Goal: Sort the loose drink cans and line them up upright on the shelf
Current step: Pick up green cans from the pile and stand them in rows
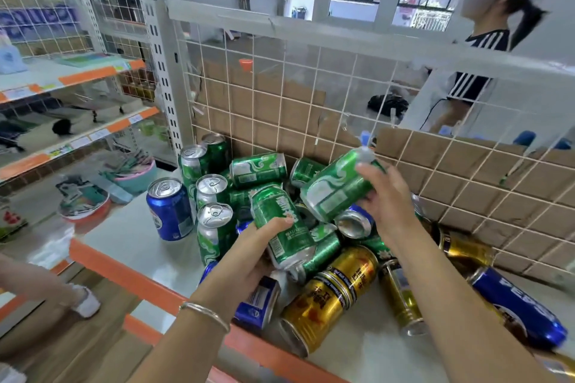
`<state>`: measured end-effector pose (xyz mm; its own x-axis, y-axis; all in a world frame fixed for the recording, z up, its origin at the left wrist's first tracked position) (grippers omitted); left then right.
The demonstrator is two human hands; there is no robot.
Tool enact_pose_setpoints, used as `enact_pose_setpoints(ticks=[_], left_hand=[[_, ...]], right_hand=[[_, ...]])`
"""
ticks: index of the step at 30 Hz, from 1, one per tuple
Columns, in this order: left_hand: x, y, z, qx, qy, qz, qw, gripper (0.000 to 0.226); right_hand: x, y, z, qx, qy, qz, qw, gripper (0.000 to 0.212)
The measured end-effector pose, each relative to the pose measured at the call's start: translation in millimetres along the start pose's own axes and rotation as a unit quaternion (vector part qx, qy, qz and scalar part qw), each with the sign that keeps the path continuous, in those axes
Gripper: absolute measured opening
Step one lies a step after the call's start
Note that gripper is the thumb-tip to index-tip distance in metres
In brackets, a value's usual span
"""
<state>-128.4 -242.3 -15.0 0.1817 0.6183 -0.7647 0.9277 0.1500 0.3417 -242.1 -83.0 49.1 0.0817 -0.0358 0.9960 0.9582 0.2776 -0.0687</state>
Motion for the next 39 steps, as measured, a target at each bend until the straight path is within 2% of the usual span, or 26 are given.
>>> enact_pose_setpoints(ticks=[3,7,9,13,18,23,25,29,31,33,36,39], left_hand=[[1,-2,-10,0.026,0.029,0.017,0.999,0.057],[5,-1,-34,0.100,0.084,0.079,0.988,0.051],[8,-3,-47,0.132,0.095,0.098,0.982,0.047],[21,-3,-70,0.140,0.117,0.138,0.974,0.041],[56,11,-112,0.165,0.128,0.181,0.961,0.048],[107,36,-172,0.209,0.118,0.217,0.946,0.050],[129,53,-201,0.231,0.111,0.228,0.939,0.044],[184,99,-257,0.263,0.079,0.251,0.928,0.041],[220,123,-280,0.265,0.080,0.282,0.919,0.041],[253,151,-303,0.278,0.065,0.303,0.909,0.043],[297,191,-343,0.302,0.061,0.340,0.889,0.032],[344,222,-374,0.294,0.050,0.379,0.876,0.043]], right_hand=[[-9,13,-4,0.011,-0.156,-0.066,0.985,0.025],[-20,35,-11,0.043,-0.261,-0.154,0.952,0.031],[-24,45,-6,0.047,-0.270,-0.167,0.947,0.033],[-24,70,14,0.049,-0.247,-0.200,0.947,0.041],[-20,107,63,-0.027,-0.243,-0.217,0.945,0.044],[-25,166,137,-0.156,-0.233,-0.220,0.934,0.051],[-24,196,167,-0.176,-0.224,-0.210,0.935,0.050],[-16,268,228,-0.183,-0.201,-0.205,0.940,0.034],[-22,307,262,-0.207,-0.194,-0.223,0.933,0.030],[-30,344,294,-0.245,-0.192,-0.238,0.920,0.036],[-44,400,344,-0.307,-0.193,-0.241,0.901,0.046],[-50,451,385,-0.351,-0.211,-0.229,0.883,0.043]])
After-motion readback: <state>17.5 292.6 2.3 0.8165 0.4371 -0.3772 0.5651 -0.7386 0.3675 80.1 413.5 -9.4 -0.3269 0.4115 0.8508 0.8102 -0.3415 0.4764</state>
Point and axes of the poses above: each hand's wrist, its own y-axis away from the middle knuckle, its own z-axis out of the back of the hand, x = y × z, the point moved 5 cm from there along -y, towards the middle knuckle, and after that the axes turned 14 degrees about y, right-handed, at the moved point
